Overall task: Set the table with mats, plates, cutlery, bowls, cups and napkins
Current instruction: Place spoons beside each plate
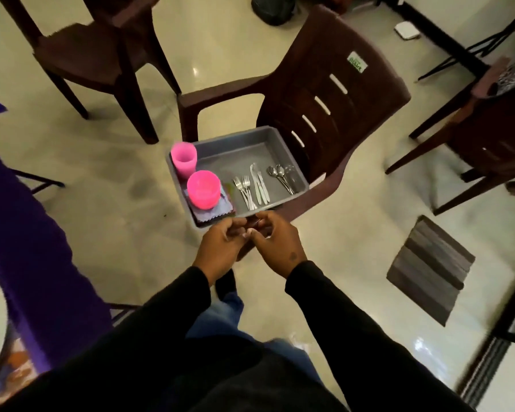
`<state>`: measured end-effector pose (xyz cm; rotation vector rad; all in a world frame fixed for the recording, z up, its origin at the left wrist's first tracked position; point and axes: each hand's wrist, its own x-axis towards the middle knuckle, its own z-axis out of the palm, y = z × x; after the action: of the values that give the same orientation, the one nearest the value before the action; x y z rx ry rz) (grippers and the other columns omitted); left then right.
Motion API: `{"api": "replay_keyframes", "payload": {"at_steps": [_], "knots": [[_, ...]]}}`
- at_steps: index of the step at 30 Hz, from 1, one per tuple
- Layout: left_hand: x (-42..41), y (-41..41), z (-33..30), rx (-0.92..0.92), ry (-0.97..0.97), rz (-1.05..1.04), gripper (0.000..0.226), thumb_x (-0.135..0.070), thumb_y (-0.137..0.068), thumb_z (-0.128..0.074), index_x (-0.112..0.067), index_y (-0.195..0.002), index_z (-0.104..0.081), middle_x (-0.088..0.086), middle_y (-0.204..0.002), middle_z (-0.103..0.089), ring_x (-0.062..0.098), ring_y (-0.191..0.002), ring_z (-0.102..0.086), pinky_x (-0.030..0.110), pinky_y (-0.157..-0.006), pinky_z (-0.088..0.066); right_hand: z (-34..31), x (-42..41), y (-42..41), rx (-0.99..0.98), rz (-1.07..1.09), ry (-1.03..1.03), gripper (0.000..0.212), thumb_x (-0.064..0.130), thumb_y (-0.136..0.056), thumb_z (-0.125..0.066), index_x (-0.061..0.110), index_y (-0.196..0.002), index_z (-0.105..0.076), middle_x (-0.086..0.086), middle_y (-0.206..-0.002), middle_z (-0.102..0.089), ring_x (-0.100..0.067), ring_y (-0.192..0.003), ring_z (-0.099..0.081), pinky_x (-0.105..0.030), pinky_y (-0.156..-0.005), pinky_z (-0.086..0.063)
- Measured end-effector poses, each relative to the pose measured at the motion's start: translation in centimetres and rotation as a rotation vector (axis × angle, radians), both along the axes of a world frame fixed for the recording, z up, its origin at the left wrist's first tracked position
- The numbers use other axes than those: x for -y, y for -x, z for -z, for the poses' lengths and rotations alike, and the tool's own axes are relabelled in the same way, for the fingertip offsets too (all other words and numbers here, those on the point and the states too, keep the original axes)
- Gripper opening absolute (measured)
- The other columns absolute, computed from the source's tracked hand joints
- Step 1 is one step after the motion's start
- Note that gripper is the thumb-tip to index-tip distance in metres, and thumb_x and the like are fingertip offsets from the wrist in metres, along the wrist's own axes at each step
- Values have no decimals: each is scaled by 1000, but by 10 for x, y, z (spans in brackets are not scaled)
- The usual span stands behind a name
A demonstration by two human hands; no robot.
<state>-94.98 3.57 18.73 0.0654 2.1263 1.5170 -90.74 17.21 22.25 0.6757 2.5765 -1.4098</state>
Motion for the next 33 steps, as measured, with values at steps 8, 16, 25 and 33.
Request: {"api": "replay_keyframes", "payload": {"at_steps": [8, 16, 25, 33], "knots": [[-106, 101, 52, 163, 32, -1, 17, -17, -95, -66, -25, -111, -65, 0, -102, -70, 18, -95, -66, 42, -89, -53, 49, -99, 112, 112, 169, -5, 48, 36, -94, -63, 11, -134, -53, -5, -120, -62, -18, -109, -60, -31, -93, -50], [-191, 158, 111, 265, 136, -109, 23, -19, -96, -67, -15, -119, -67, 1, -106, -71, 17, -104, -67, 35, -96, -53, 133, -178, 215, 284, 185, 96, 50, 41, -96, -58, 9, -134, -53, -11, -126, -62, -25, -118, -57, -31, -97, -43], [-268, 228, 222, 497, 233, -239, 10, -14, -94, -64, -17, -103, -69, -1, -96, -69, 27, -94, -67, 41, -91, -54, 257, -239, 272, 569, 30, -2, 36, 30, -93, -51, 10, -122, -61, -13, -120, -66, -32, -112, -61, -33, -89, -45], [-285, 252, 286, 475, 415, -242, 13, -20, -96, -59, -17, -91, -71, 7, -93, -74, 25, -87, -71, 40, -81, -60, 320, -246, 295, 698, -46, -181, 28, 10, -94, -58, 3, -122, -59, -17, -124, -64, -34, -112, -63, -39, -92, -53]]}}
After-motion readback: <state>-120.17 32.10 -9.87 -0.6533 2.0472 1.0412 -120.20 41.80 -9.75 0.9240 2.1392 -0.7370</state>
